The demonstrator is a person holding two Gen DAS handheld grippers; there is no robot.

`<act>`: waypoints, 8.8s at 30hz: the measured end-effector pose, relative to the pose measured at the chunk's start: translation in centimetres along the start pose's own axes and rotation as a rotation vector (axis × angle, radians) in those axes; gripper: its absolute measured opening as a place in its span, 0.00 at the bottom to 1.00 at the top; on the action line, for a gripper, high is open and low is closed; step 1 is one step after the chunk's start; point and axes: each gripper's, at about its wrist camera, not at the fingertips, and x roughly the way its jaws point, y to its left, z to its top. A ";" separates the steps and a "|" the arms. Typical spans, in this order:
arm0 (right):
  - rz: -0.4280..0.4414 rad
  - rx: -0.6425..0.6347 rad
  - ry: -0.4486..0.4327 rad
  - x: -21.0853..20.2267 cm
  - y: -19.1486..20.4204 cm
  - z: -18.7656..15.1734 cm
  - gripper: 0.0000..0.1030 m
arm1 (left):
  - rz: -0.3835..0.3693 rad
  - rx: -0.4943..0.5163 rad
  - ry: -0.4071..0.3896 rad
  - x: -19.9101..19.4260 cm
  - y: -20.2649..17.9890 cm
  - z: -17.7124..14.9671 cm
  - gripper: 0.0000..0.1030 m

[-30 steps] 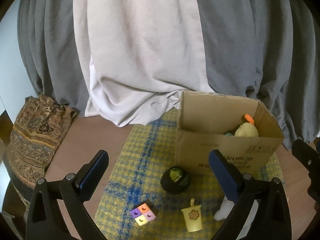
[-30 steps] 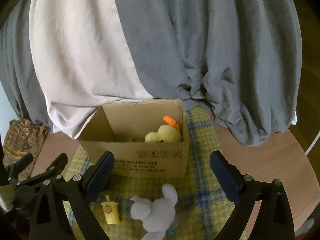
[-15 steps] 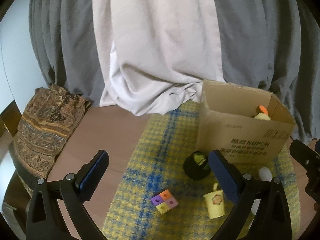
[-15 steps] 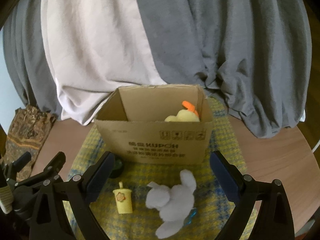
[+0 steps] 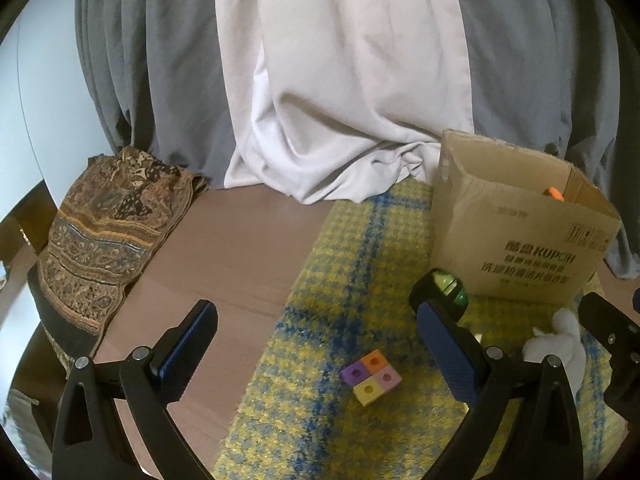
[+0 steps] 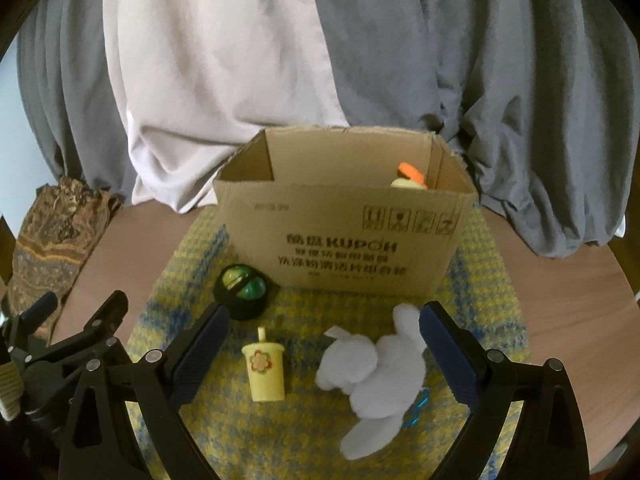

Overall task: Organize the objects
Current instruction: 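Move both tools toward the yellow cup and the multicolour block cube, then grasp the yellow flower cup with the right tool while the left tool grasps the block cube, then lift the cup and block cube and carry both over the cardboard box, then open the right tool to drop the cup while the left tool releases the cube into the box, then move both tools back toward the white bunny plush and black-green ball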

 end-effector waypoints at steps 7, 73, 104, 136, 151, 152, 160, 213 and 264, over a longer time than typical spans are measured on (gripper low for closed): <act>0.012 -0.045 0.020 1.0 1.6 -1.4 0.93 | -0.001 0.011 0.016 0.9 0.4 -1.7 0.99; 0.077 -0.046 0.231 9.1 1.8 -5.3 0.34 | -0.129 0.076 0.223 9.7 -2.8 -5.3 0.99; 0.076 -0.035 0.205 8.6 1.0 -4.6 0.34 | -0.162 0.078 0.256 10.0 -3.6 -5.9 0.53; 0.092 -0.011 0.012 0.0 -1.5 -0.3 0.34 | -0.198 0.094 0.088 1.6 -4.9 -0.4 0.52; 0.065 0.024 -0.086 -3.2 -4.3 4.0 0.34 | -0.259 0.116 0.006 -1.1 -7.8 4.5 0.52; 0.064 0.027 -0.092 -3.3 -4.5 4.4 0.34 | -0.262 0.116 0.003 -1.1 -7.9 4.7 0.52; 0.049 0.032 -0.126 -4.0 -5.7 6.6 0.34 | -0.279 0.125 -0.035 -1.7 -9.3 7.6 0.52; 0.026 0.045 -0.020 4.3 -8.3 15.8 0.34 | -0.298 0.196 0.058 6.0 -15.3 16.6 0.53; -0.037 0.086 -0.037 -1.9 -5.9 6.6 0.90 | -0.172 0.120 0.038 0.1 -7.7 7.7 0.99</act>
